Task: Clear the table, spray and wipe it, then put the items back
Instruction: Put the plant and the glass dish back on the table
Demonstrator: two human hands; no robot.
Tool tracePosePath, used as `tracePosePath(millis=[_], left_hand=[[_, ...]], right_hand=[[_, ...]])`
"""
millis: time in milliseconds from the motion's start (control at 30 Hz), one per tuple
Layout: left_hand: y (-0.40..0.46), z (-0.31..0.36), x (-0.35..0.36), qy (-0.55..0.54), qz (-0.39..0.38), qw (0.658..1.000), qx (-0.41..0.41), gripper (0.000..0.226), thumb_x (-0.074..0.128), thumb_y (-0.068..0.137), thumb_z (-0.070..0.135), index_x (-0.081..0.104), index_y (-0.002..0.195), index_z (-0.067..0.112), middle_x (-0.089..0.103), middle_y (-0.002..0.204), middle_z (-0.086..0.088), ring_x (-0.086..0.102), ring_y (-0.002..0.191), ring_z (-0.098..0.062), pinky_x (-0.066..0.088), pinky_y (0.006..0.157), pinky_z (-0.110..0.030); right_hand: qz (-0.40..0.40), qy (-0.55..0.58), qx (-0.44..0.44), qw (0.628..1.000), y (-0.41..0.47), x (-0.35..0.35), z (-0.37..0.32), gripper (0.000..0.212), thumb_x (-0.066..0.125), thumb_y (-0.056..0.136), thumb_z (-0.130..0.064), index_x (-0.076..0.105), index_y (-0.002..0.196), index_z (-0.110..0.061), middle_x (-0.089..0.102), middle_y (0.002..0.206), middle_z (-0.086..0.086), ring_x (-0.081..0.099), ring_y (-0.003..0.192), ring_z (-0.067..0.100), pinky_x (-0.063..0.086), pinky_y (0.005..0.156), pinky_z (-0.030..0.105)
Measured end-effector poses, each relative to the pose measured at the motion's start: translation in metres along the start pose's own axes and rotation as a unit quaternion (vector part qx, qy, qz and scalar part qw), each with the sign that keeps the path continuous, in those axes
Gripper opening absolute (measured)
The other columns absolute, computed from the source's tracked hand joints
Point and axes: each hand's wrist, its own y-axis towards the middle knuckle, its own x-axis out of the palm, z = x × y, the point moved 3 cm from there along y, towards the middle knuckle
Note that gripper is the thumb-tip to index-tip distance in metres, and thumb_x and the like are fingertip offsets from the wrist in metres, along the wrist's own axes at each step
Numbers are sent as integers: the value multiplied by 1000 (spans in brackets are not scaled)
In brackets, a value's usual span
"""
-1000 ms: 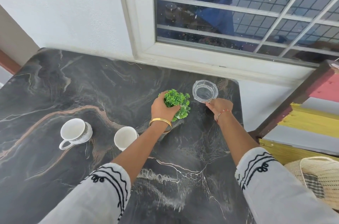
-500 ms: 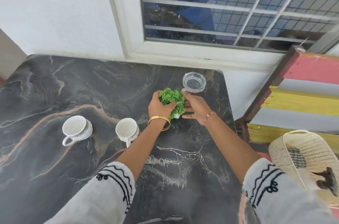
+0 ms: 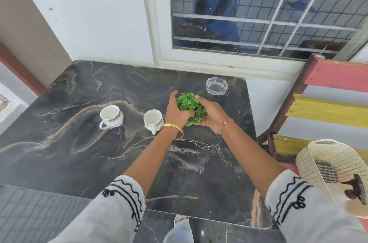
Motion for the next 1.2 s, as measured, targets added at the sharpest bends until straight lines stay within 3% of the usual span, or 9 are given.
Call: tracePosePath(millis=[200, 300, 400, 567, 700, 867, 1033, 1133, 1200], left_hand=[[-40, 1, -28, -144, 39, 989, -19, 71, 54, 77, 2, 25, 141, 16, 52, 101, -8, 54, 84, -18, 49, 76, -23], [-48, 2, -49, -150, 55, 987, -24, 56, 42, 82, 4, 32, 137, 16, 51, 124, -15, 50, 110, -30, 39, 103, -47], [-49, 8, -72, -100, 76, 992, -15, 44, 32, 84, 2, 47, 125, 11, 56, 116, -12, 52, 108, -30, 38, 103, -52], [-39, 6, -118, -124, 108, 986, -11, 42, 44, 88, 4, 45, 129, 10, 58, 110, -10, 57, 96, -22, 50, 80, -31], [-9, -8, -173, -125, 129, 983, -39, 55, 57, 85, 17, 38, 135, 3, 52, 127, -14, 51, 118, -29, 40, 103, -43], [37, -20, -227, -174, 108, 973, -110, 31, 67, 72, 31, 57, 84, 4, 58, 97, -15, 56, 91, -28, 45, 92, -45], [87, -37, -282, -210, 74, 962, -158, 67, 67, 74, 34, 45, 126, -2, 56, 126, -18, 59, 107, -33, 50, 91, -46], [103, -49, -299, -166, 40, 969, -181, 70, 64, 78, 38, 39, 133, 3, 52, 130, -12, 58, 100, -28, 51, 74, -32], [112, -53, -306, -145, 24, 971, -188, 69, 62, 79, 41, 39, 134, 5, 52, 128, -11, 55, 101, -27, 50, 81, -34]], right_hand=[[-31, 15, -15, 999, -32, 28, 12, 24, 53, 93, -28, 63, 105, -10, 67, 93, 6, 65, 83, 21, 56, 75, 45], [-46, 13, -20, 999, -42, 46, 13, 18, 54, 92, -28, 64, 95, -13, 66, 92, 5, 65, 85, 21, 56, 78, 46], [-59, -1, -30, 998, -48, 70, 13, 18, 54, 92, -27, 63, 97, -13, 66, 92, 4, 64, 85, 21, 55, 82, 46], [-42, 1, -56, 998, -40, 117, 6, 17, 54, 92, -25, 63, 97, -11, 64, 86, 4, 63, 76, 17, 56, 72, 38], [-42, 24, -53, 997, -17, 178, 1, 15, 56, 90, -26, 62, 89, -12, 64, 84, 7, 63, 77, 22, 55, 82, 48], [-27, 26, -50, 998, 22, 244, -5, 23, 55, 91, -29, 62, 103, -10, 64, 93, 10, 62, 82, 24, 54, 84, 46], [0, 42, -45, 998, 64, 301, -6, 27, 56, 91, -28, 61, 107, -9, 65, 102, 14, 64, 88, 28, 55, 83, 48], [24, 26, -34, 999, 78, 315, 0, 27, 57, 89, -29, 62, 105, -8, 66, 106, 16, 64, 96, 31, 52, 90, 50], [33, 9, -30, 999, 86, 321, 0, 24, 58, 88, -30, 64, 99, -9, 67, 104, 15, 65, 96, 31, 52, 90, 51]])
